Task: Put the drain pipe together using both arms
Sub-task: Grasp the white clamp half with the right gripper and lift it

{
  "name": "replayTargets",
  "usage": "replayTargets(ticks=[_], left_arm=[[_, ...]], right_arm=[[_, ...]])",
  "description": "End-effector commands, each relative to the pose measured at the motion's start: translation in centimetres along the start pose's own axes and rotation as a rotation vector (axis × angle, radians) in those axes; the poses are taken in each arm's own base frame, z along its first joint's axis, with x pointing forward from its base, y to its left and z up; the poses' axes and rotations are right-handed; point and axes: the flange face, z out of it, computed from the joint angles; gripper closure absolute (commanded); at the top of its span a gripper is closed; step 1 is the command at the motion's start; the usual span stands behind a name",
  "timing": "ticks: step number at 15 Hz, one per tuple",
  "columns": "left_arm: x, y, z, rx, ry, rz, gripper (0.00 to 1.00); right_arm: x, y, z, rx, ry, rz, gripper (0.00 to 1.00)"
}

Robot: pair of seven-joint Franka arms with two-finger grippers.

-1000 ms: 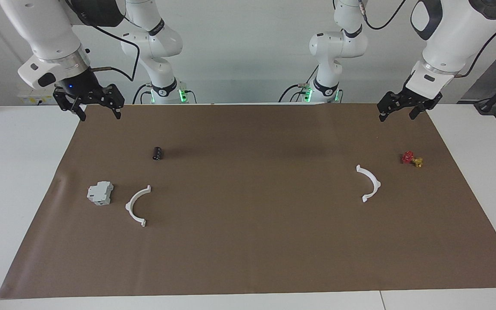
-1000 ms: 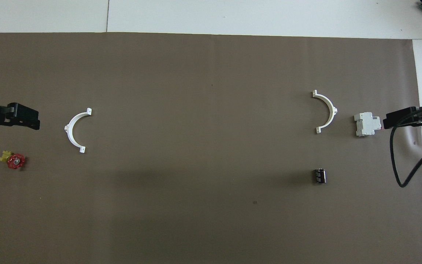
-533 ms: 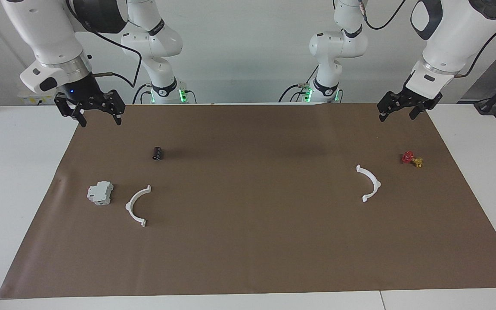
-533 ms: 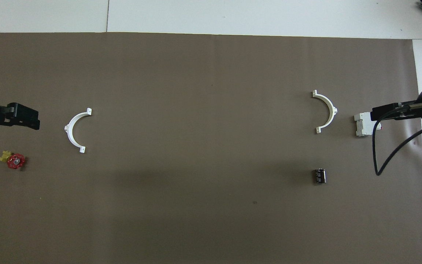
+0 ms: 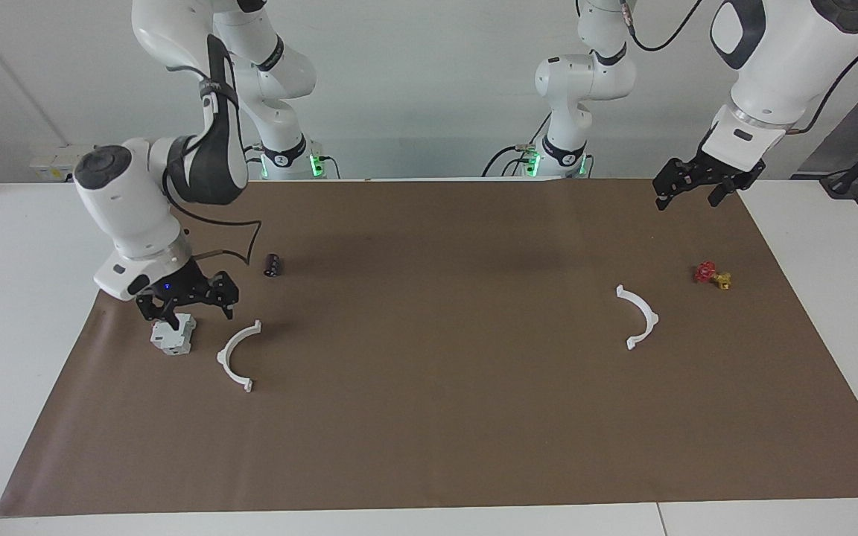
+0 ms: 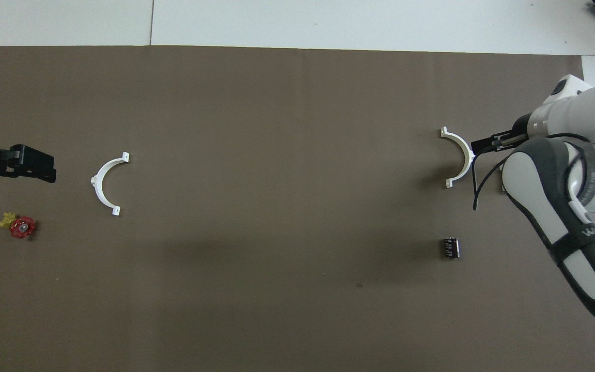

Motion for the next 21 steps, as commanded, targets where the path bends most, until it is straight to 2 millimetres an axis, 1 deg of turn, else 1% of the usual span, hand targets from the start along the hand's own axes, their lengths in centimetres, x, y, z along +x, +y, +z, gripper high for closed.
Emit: replayTargets(ticks=[1,2,3,4,6,7,9,10,12,14,15,16,17,18,19,21], left_arm=[[-0.3,0.1,-0.6,-0.01,0.015,-0.006,0.0],[-0.3,0.1,-0.6,-0.01,0.015,-0.008,0.0],[-0.3,0.1,-0.6,-0.01,0.015,-0.008,0.0],[-0.3,0.1,-0.7,-0.01,0.017,-0.009,0.0],[-0.3,0.1,-0.6,-0.01,0.015,-0.009,0.0],[-0.3,0.1,-0.6,-0.01,0.015,-0.009,0.0],[-0.3,0.1,-0.6,-0.01,0.015,-0.009,0.0],[-0.3,0.1,-0.7,-0.01,0.017,-0.009,0.0],[-0.3,0.1,-0.7,-0.01,0.017,-0.009,0.0],[-0.3,0.1,-0.7,-0.01,0.019,-0.008,0.0],[-0.3,0.1,-0.7,-0.01,0.017,-0.009,0.0],[-0.3,0.1,-0.7,-0.01,0.017,-0.009,0.0],[-0.3,0.1,-0.7,-0.01,0.017,-0.011,0.0],[-0.3,0.1,-0.7,-0.01,0.017,-0.011,0.0],[-0.3,0.1,-0.7,-0.01,0.017,-0.009,0.0],[-0.3,0.1,-0.7,-0.01,0.017,-0.009,0.0]], right_arm=[[-0.1,0.5,3.5,0.005,0.011,-0.06,0.02],[-0.3,0.6,4.9,0.01,-0.008,-0.076,0.03],[-0.4,1.1,6.1,0.011,-0.012,-0.11,0.04],[-0.6,1.7,6.9,0.024,-0.001,-0.115,0.07],[-0.8,1.9,7.5,0.049,0.007,-0.137,0.17],[-0.8,1.8,7.7,0.051,0.005,-0.14,0.19],[-1.0,1.8,7.9,0.053,-0.001,-0.134,0.2],[-1.3,1.8,8.3,0.057,-0.009,-0.134,0.22],[-1.6,1.5,8.5,0.061,-0.016,-0.134,0.25],[-2.1,1.3,8.8,0.064,-0.025,-0.133,0.25],[-2.2,1.4,8.9,0.065,-0.027,-0.131,0.28],[-2.5,1.9,8.9,0.065,-0.029,-0.122,0.38],[-2.7,1.9,9.2,0.067,-0.034,-0.122,0.45],[-2.7,1.9,9.2,0.067,-0.035,-0.12,0.64],[-2.7,1.9,9.2,0.067,-0.035,-0.12,1.0],[-2.5,1.9,9.0,0.066,-0.033,-0.086,1.0]])
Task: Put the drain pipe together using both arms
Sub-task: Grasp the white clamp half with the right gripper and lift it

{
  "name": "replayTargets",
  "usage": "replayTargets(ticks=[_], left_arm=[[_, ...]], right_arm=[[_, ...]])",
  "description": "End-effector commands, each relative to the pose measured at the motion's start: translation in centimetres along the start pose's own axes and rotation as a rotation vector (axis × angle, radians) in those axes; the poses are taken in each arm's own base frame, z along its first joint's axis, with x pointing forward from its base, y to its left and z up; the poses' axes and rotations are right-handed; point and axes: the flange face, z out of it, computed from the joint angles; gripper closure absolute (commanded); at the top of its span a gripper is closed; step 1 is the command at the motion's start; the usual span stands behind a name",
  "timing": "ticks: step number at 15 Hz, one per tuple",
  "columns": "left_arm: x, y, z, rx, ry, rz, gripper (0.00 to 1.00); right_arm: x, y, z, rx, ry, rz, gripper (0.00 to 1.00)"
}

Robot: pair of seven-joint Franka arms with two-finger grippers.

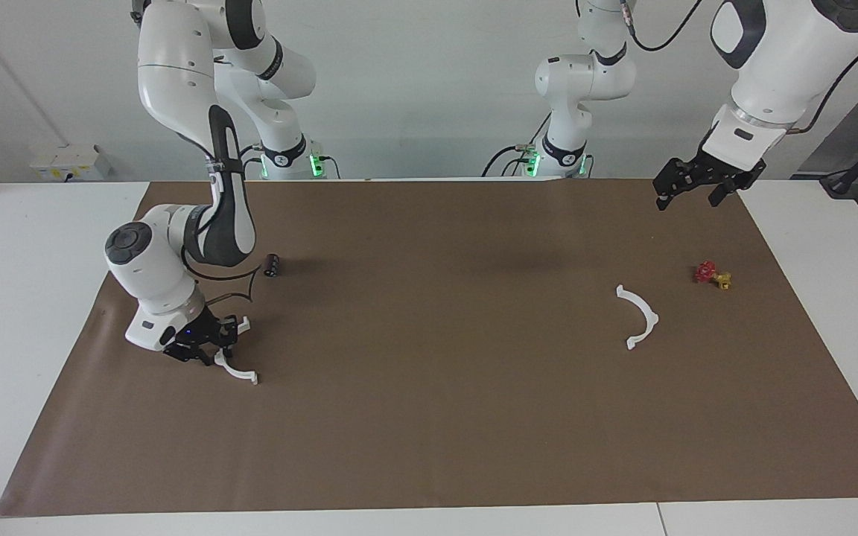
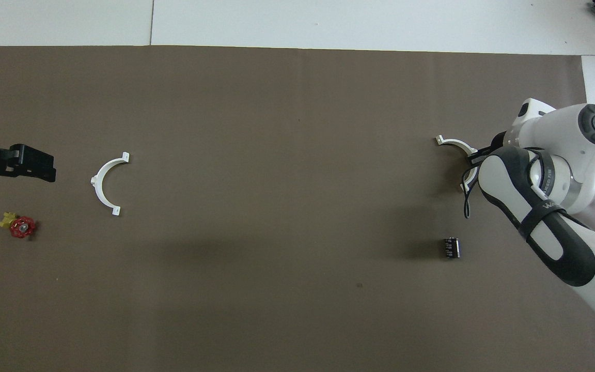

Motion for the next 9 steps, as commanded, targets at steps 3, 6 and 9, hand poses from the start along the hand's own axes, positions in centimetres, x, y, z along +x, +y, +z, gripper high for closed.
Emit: replayTargets(ticks=[3,6,9], left_arm=[[-0.3,0.1,-0.5,-0.01,0.012,-0.008,0.0],[-0.3,0.1,-0.7,-0.01,0.017,-0.008,0.0],[-0.3,0.1,-0.5,-0.01,0.014,-0.008,0.0]], right_arm=[[1.1,-1.2,-1.5,0.021,0.029,0.098,1.0],[4.0,-4.4,-5.7,0.036,0.043,0.27,1.0],[6.6,-10.7,-7.5,0.041,0.058,0.524,1.0]])
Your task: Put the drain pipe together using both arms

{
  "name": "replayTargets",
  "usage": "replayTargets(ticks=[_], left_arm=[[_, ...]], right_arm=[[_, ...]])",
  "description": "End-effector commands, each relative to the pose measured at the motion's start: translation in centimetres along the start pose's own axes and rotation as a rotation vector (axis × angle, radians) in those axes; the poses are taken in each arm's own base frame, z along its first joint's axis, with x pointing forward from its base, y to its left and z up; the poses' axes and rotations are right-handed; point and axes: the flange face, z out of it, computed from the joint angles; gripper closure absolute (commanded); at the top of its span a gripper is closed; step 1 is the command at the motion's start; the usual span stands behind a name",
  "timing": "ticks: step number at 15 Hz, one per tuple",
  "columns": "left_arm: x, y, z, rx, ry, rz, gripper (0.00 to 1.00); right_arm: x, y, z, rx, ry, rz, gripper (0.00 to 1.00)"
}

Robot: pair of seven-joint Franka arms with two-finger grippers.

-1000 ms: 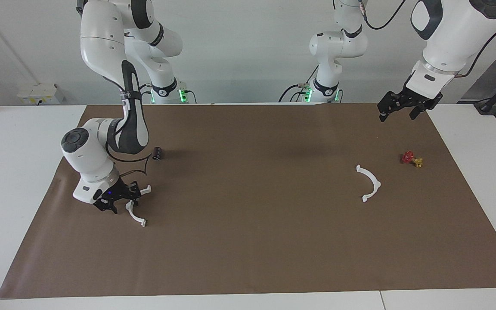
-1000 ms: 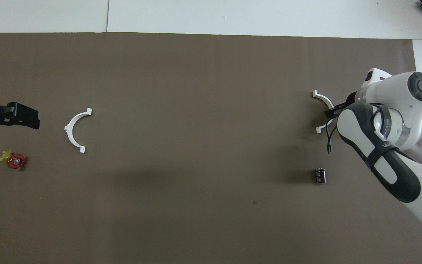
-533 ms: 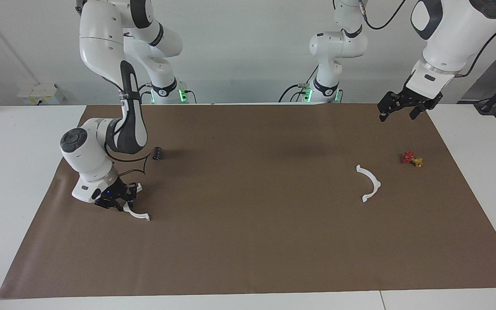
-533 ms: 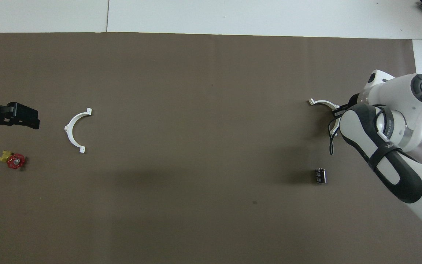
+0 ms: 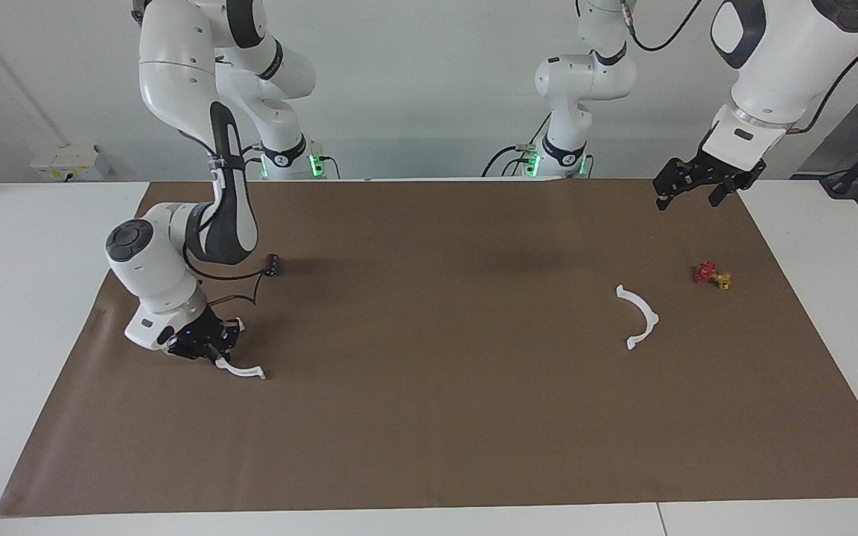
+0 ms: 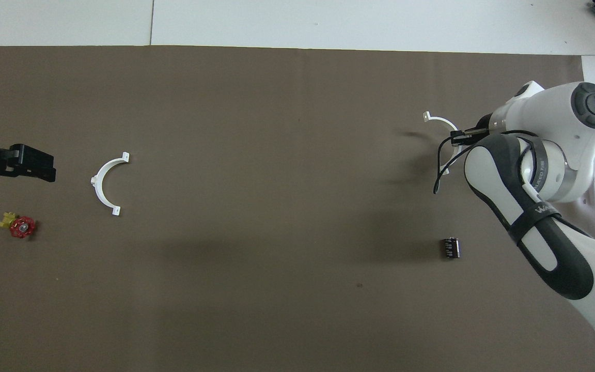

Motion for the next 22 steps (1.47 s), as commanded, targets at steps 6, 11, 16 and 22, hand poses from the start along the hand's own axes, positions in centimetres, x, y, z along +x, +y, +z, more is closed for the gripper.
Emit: replayTargets(ticks=[6,11,16,22], left_arm=[[-0.3,0.1,-0.6,-0.01,0.014,-0.008,0.0],[-0.3,0.1,-0.6,-0.01,0.014,-0.008,0.0],[-0.3,0.1,-0.6,-0.01,0.014,-0.005,0.0],[-0.3,0.0,-0.6,-0.01,0.014,-0.005,0.0]], right_arm=[[-3.8,-20.6,-0.9,0.02,-0.011,0.296,1.0],[-9.6,-31.8,2.0,0.013,-0.058,0.237,1.0],[-10.9,-35.2,4.1,-0.046,-0.031,0.251,1.0],[-12.0,-34.2,6.2,-0.115,-0.027,0.191,1.0]])
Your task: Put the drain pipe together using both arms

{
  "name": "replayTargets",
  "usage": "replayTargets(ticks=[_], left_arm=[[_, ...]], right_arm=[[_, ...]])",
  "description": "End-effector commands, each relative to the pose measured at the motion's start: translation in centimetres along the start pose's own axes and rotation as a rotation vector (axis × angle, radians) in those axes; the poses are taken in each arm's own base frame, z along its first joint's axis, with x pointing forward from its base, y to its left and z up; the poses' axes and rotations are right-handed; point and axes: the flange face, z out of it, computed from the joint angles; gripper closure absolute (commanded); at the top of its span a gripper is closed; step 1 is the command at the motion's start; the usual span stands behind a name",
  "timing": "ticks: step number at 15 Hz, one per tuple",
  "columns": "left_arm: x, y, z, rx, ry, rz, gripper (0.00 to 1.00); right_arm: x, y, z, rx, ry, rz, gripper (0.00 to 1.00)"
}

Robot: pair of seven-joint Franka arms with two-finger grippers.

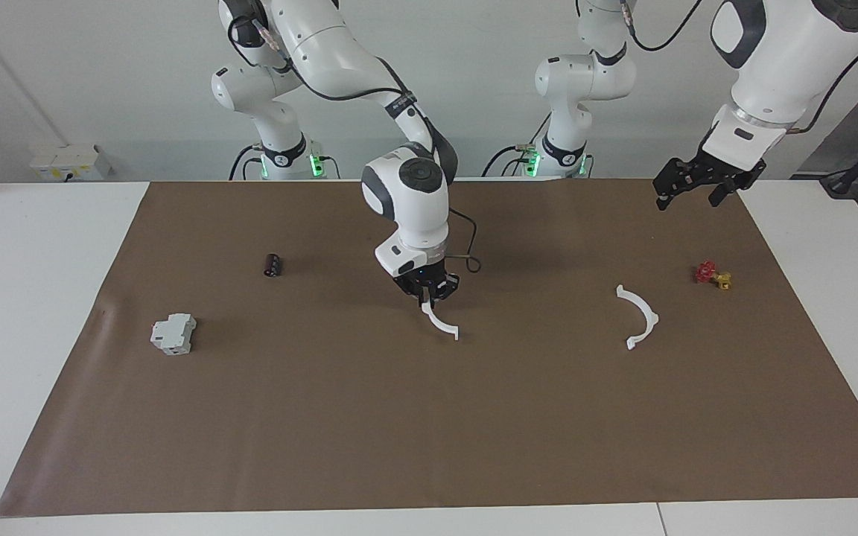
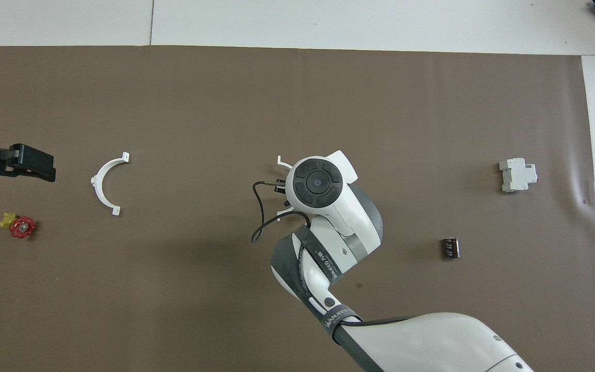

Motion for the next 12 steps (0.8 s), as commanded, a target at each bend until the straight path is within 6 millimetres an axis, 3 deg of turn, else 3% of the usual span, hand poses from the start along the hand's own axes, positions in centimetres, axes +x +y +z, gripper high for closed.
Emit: replayTargets(ticks=[1,12], left_arm=[[-0.3,0.0,-0.6,-0.01,0.014,-0.006,0.0],[-0.3,0.1,-0.6,-0.01,0.014,-0.005,0.0]], right_arm=[[-0.3,0.2,1.0,-0.028,0.016,-0.015,1.0],[-1.8,-1.3,2.6,-0.003,0.024,-0.032,1.0]])
